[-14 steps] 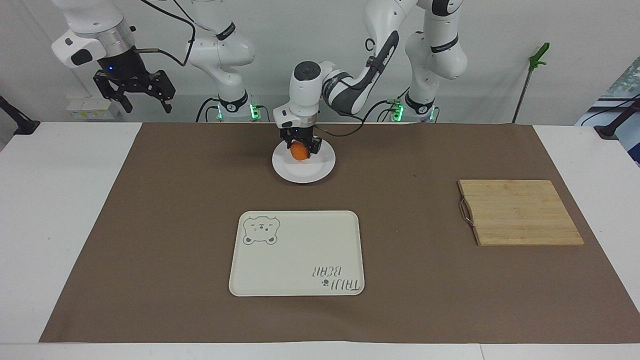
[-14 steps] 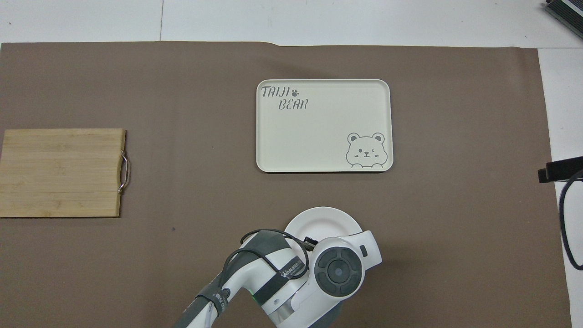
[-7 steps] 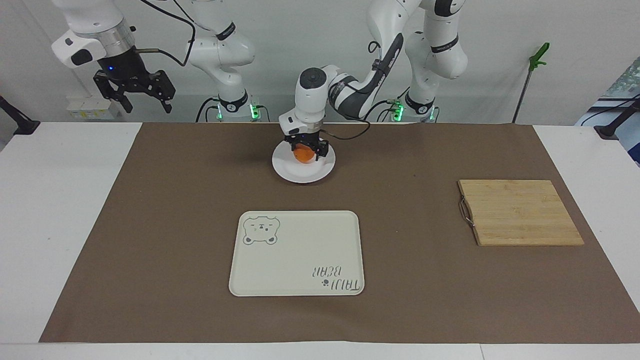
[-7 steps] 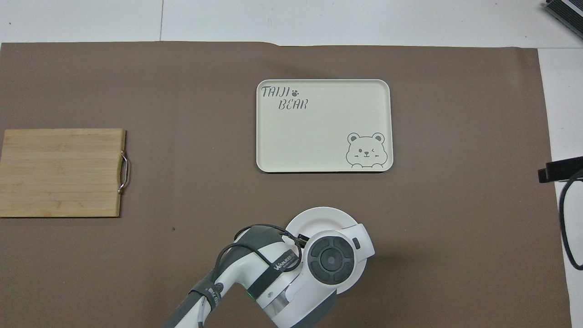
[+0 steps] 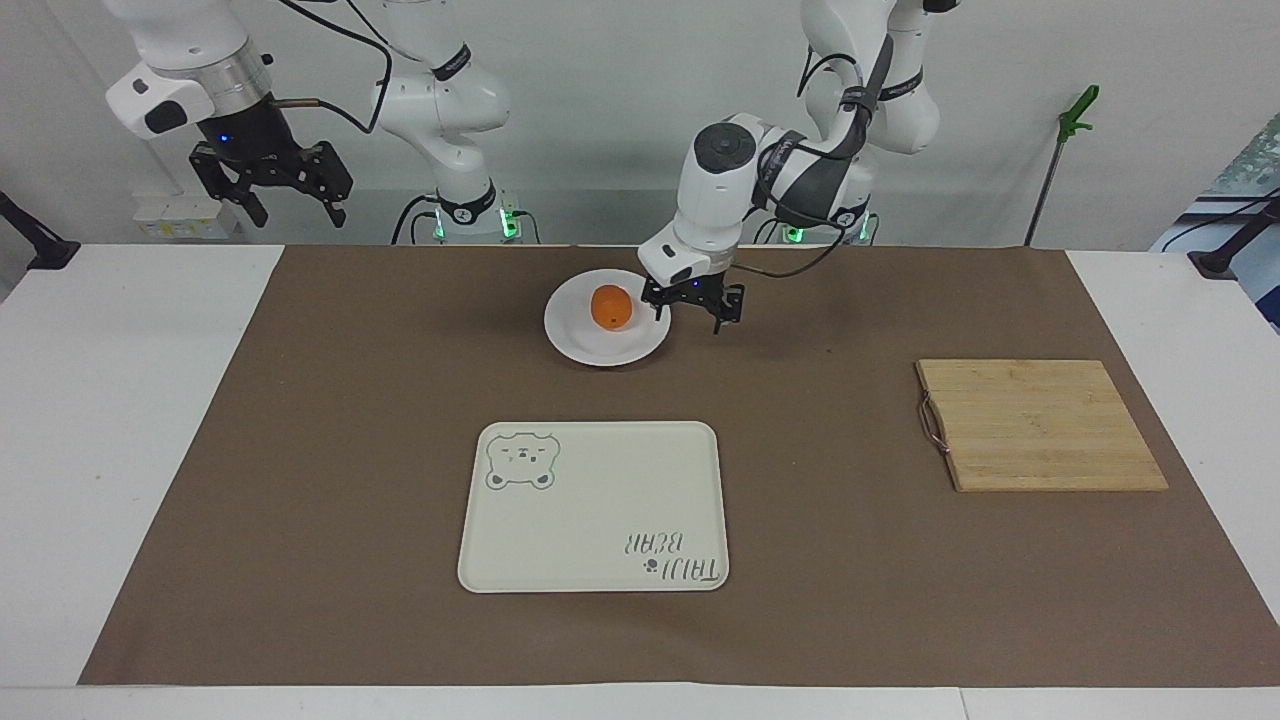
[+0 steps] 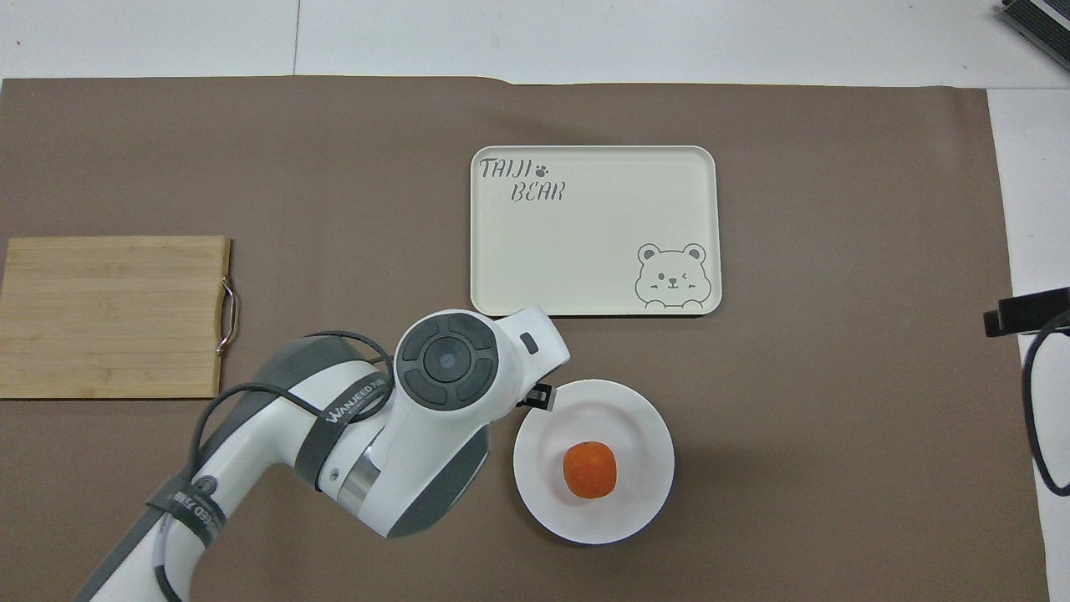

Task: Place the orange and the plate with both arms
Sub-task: 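Withdraw the left gripper to the board while the right gripper reaches in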

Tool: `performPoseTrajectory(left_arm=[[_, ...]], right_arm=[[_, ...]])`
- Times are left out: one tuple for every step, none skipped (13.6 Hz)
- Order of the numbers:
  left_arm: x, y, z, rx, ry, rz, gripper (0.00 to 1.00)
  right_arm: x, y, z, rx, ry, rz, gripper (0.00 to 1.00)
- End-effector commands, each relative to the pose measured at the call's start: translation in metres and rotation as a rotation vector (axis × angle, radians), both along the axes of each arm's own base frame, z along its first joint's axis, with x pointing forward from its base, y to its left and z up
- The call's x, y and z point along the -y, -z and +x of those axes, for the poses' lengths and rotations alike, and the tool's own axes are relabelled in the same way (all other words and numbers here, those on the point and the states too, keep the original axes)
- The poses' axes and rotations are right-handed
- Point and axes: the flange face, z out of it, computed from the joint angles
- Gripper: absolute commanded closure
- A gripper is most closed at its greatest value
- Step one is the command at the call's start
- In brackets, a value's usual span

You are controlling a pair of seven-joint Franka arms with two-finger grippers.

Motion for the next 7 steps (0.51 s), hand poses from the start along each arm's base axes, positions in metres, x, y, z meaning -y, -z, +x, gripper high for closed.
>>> performPoseTrajectory(left_arm=[[-0.056,-0.005,0.030,0.012,-0.013,0.025,0.00],[-0.085,-0.011,0.045,0.015,0.003,0.023,0.00],[-0.107,-0.017,0.053,0.012,0.016,0.024,0.00],[-0.126,-0.025,0.060,0.016,0.031,0.022,0.00],[-0.148,-0.034,0.066,0.021,0.042,0.020,0.00],[-0.174,-0.047,0.071,0.029,0.063,0.017,0.00],[-0.197,-0.059,0.074,0.032,0.086,0.015,0.00]], right_arm=[[-0.003,0.004,-0.009,-0.012,0.009,0.027,0.00],[-0.004,0.004,-0.008,-0.011,0.007,0.036,0.00],[-0.007,0.008,-0.008,-0.019,0.000,0.059,0.00],[-0.011,0.016,-0.007,-0.029,-0.001,0.113,0.00],[-0.015,0.019,-0.007,-0.034,-0.004,0.149,0.00],[-0.018,0.019,-0.006,-0.025,-0.008,0.155,0.00],[-0.020,0.021,-0.004,-0.013,-0.008,0.174,0.00]])
